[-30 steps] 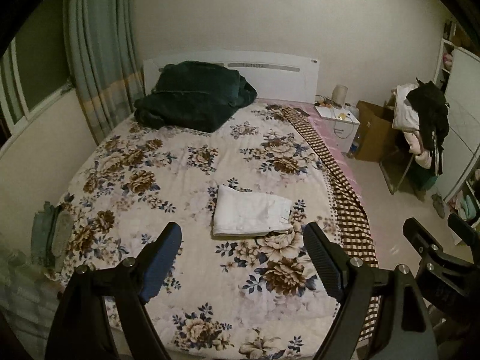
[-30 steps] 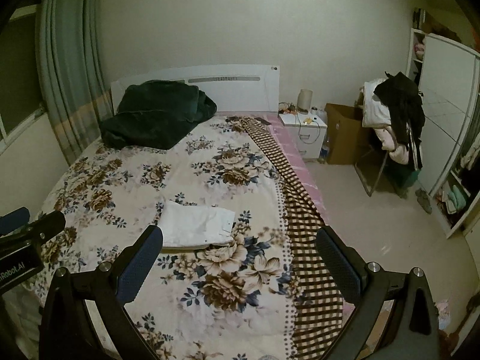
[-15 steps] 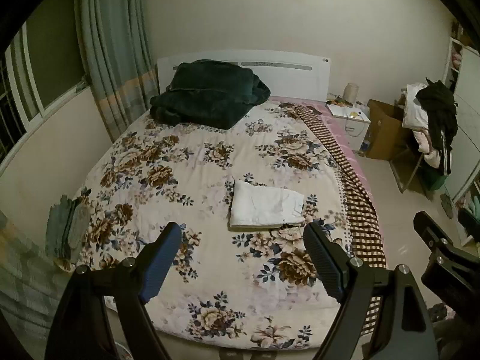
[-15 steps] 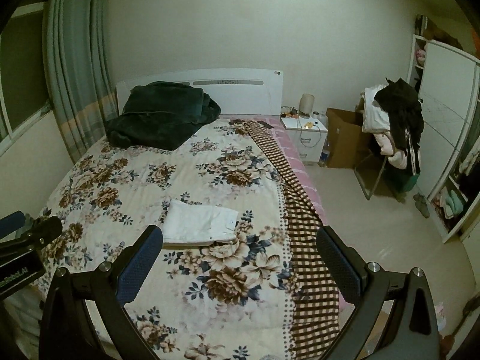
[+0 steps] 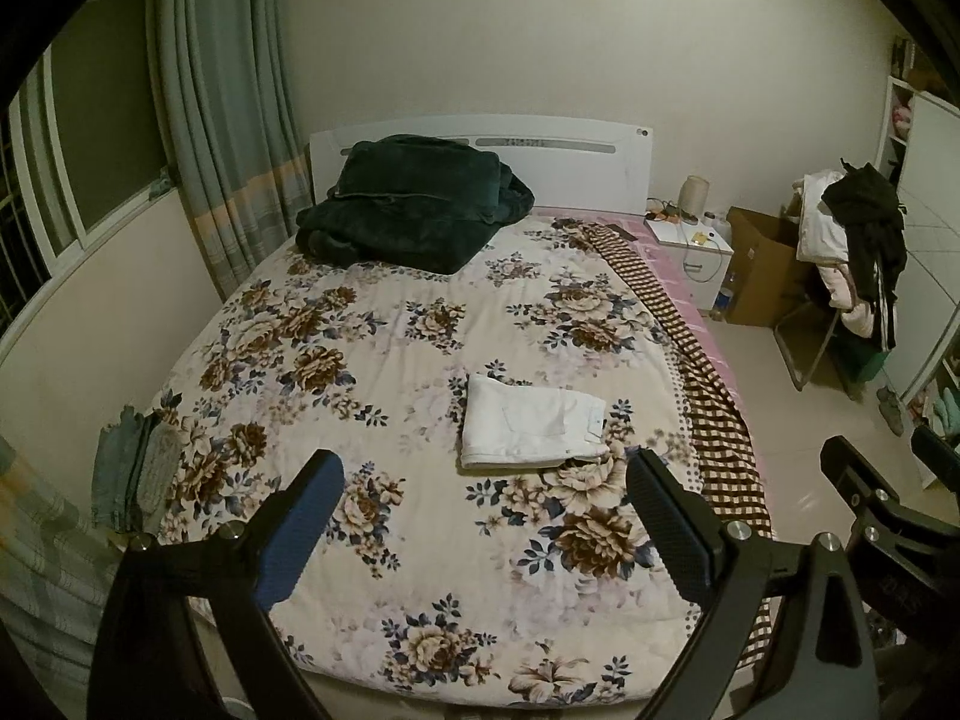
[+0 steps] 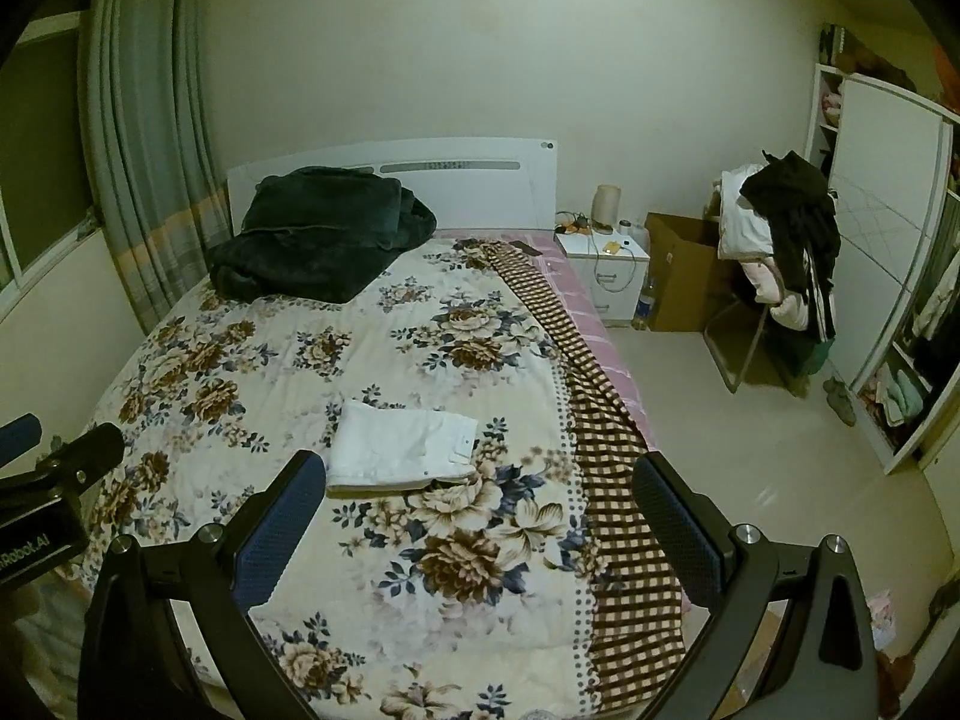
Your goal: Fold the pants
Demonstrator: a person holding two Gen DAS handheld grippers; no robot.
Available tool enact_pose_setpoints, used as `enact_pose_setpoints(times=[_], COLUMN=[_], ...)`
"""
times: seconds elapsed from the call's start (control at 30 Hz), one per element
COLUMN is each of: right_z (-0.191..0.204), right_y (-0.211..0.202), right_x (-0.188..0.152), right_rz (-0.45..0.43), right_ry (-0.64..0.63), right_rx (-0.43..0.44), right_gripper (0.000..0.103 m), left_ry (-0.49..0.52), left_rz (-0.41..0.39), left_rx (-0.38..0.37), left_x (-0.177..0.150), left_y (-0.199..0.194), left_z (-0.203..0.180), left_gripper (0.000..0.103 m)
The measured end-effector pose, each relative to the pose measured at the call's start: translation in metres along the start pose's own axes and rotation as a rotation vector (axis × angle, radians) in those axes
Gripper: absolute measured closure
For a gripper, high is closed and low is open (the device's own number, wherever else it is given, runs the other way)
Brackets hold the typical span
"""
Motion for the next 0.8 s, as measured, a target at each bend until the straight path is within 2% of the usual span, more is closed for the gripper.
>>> enact_pose_setpoints(times=[0.47, 0.8], right_z=[0.006, 0.013], right_y=[-0.007, -0.011], right_x=[0.015, 0.009], right_rz=[-0.007, 0.005], right_ry=[-0.005, -0.003], right_rx=[0.036, 0.059], right_gripper=[0.000, 0.000], left_ry=[-0.007, -0.015], left_rz=[-0.021, -0.025], left_rx=[0.010, 0.011], left_x=[0.006, 0.006], left_y=[-0.007, -0.016], left_z=[0.004, 0.007], left_gripper=[0.007, 0.007])
Point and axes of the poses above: each gripper's, at about its wrist camera, not at the fingertips, and y roughly the way its jaws point, z to its left, x to its top, the point moved 6 cm from there along y, roughly the way its jaws point, and after that the axes turned 4 degrees about -z, right-handed, at the moved point
